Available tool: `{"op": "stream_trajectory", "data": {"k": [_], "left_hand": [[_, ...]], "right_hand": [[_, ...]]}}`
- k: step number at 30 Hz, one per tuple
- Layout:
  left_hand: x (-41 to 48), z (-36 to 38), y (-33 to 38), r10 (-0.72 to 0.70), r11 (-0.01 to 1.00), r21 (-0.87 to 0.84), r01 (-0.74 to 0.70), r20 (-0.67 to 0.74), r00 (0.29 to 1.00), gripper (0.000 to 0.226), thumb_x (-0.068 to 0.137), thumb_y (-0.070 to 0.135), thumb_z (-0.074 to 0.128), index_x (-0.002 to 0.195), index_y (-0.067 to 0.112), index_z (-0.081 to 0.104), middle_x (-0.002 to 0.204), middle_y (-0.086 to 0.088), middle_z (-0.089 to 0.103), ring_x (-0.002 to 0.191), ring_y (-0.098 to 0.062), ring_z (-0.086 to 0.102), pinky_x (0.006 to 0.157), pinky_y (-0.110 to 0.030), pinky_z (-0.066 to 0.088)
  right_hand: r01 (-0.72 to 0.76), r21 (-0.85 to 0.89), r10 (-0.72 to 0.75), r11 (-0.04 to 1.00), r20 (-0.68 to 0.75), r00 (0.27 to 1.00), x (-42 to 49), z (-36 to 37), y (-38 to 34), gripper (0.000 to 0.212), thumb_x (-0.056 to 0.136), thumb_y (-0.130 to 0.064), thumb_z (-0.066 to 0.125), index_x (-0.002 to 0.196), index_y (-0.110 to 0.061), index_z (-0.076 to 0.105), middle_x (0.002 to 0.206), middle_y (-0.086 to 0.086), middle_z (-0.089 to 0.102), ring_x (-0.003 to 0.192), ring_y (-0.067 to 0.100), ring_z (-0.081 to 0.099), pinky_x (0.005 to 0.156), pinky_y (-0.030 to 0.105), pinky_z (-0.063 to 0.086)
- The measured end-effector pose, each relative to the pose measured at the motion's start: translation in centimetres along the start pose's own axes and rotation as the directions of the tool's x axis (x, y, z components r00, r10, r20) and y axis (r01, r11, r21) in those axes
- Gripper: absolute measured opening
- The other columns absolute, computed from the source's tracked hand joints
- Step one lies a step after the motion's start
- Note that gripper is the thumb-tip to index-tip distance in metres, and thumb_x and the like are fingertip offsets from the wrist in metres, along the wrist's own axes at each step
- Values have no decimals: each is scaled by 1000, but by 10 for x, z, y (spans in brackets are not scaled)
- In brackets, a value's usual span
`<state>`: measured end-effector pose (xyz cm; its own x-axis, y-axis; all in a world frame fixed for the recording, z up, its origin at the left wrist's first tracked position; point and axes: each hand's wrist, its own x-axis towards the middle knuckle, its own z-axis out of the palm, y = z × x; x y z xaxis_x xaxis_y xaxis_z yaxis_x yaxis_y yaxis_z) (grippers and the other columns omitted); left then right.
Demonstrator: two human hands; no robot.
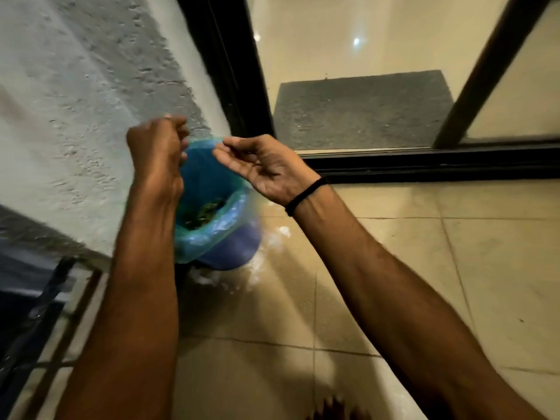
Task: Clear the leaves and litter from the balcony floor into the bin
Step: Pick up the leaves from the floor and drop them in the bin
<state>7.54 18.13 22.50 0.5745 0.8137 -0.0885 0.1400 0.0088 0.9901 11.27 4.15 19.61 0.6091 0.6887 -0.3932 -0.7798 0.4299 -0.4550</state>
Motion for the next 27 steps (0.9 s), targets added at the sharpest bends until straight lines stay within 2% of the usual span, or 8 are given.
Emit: {"op": "stream_trajectory", "data": {"k": [4,10,14,17,19,23,25,27], "left_hand": [[-26,71,-2,110,991,-96,-90,232,966,25,100,19,46,81,20,63,62,5,66,48,-4,52,45,-17,35],[-96,185,-33,87,996,-27,-87,554,828,25,102,22,47,85,18,65,69,1,69,53,-6,54,48,-19,38],[-158,239,-79,40,986,88,-141,695,718,19,101,18,50,90,17,66,79,-2,72,65,-9,60,57,-21,46],[-201,266,-128,-19,972,166,-166,761,648,16,100,10,50,100,12,66,81,-5,71,67,-10,61,56,-18,45],[-226,284,-158,-77,947,249,-202,789,610,16,96,10,55,106,12,67,85,-6,74,69,-12,63,60,-23,47],[-258,300,-197,-95,853,341,-395,845,525,21,90,16,65,110,18,69,96,0,73,83,-18,67,77,-31,54],[-267,305,-212,-71,819,328,-472,873,483,24,93,17,63,116,15,68,96,2,70,87,-18,66,84,-31,53],[-274,308,-225,-45,802,305,-514,888,457,25,95,16,62,119,11,67,89,2,68,79,-13,63,80,-27,49]], "right_hand": [[98,204,-95,974,-23,995,-33,-44,-40,16,99,9,42,94,11,57,93,23,59,133,31,49,110,33,41],[378,275,-303,884,-280,911,-114,-150,-113,13,96,12,47,100,14,59,104,25,59,122,30,57,100,33,50],[614,190,-451,766,-521,725,-183,-236,-140,10,94,14,49,94,11,58,93,21,61,87,27,63,89,33,52],[718,118,-487,686,-659,573,-231,-303,-135,10,92,14,53,89,7,58,88,17,62,81,24,63,81,32,58],[742,53,-466,668,-747,473,-255,-342,-126,13,90,16,54,85,6,59,84,16,62,78,23,63,71,31,62],[629,-189,-412,754,-882,229,-270,-402,-94,23,82,19,59,71,-1,61,73,11,58,66,21,57,85,33,56],[451,-339,-426,826,-899,105,-266,-426,-76,17,80,8,70,71,-7,68,73,8,65,75,23,61,76,32,56],[206,-478,-490,854,-872,8,-262,-443,-60,7,80,-6,78,87,-8,76,91,8,74,92,22,67,89,32,55]]}}
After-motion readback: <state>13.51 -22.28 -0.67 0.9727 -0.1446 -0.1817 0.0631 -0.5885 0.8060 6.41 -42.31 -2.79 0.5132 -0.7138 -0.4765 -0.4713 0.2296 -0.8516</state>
